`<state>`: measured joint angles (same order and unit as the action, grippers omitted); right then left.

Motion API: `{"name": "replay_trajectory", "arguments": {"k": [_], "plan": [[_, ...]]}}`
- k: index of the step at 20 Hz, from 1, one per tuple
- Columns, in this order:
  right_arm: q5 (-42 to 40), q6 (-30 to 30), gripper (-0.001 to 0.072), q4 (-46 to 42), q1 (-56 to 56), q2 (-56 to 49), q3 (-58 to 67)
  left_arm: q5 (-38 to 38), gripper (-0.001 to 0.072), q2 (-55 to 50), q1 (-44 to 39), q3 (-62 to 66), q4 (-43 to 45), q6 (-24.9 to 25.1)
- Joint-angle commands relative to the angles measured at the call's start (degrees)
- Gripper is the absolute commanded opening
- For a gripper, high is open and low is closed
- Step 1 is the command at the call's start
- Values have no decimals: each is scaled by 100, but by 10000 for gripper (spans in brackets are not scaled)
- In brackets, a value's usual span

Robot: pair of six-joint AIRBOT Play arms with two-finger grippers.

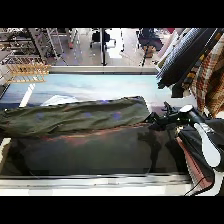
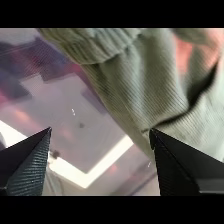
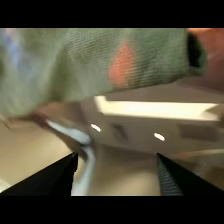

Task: Fold the clothes and pants, and hang the long-sleeved shirts on hangers.

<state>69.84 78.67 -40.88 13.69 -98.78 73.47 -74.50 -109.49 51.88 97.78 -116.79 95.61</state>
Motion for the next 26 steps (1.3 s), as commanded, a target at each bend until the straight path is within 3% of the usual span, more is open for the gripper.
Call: {"name": "replay_trajectory", "arguments": {"k": [1, 4, 7, 9, 10, 11, 12, 13, 14, 17, 21, 24, 26], "plan": [[-1246, 35, 516, 649, -291, 76, -551, 391, 707, -190, -144, -22, -22, -267], [-2262, 42, 516, 828, -632, -83, -525, 822, 706, -385, -291, -37, -549, -269], [-2514, 15, 508, 848, -774, -393, -264, 1029, 673, -640, -472, -37, -647, -551], [-2522, 17, 371, 876, -791, -638, 50, 1132, 399, -728, -610, -37, -654, -568], [-2527, 15, 349, 931, -815, -763, 240, 1209, 247, -728, -673, -37, -649, -564], [-2527, 11, 327, 933, -850, -863, 435, 1281, 197, -717, -717, -37, -688, -564], [-2542, -26, 244, 916, -861, -927, 605, 1283, 88, -710, -745, -37, -802, -544], [-2529, -109, 69, 901, -861, -944, 769, 1239, 15, -697, -748, -35, -960, -411], [-2352, -240, 23, 852, -839, -933, 929, 1152, 13, -651, -713, -35, -1078, -275], [-1419, -328, 22, -234, -785, -702, 1141, 826, 12, -328, -457, -33, -933, 297], [262, -326, 21, -1937, -922, -269, 964, 321, 11, 245, -63, -33, 885, 553], [525, -332, 21, -2135, -1113, 271, -13, -264, 11, 424, 42, -37, 2365, 997], [564, -334, 22, -2144, -1261, 839, -955, -398, 11, 446, 192, -92, 2677, 1032]]}}
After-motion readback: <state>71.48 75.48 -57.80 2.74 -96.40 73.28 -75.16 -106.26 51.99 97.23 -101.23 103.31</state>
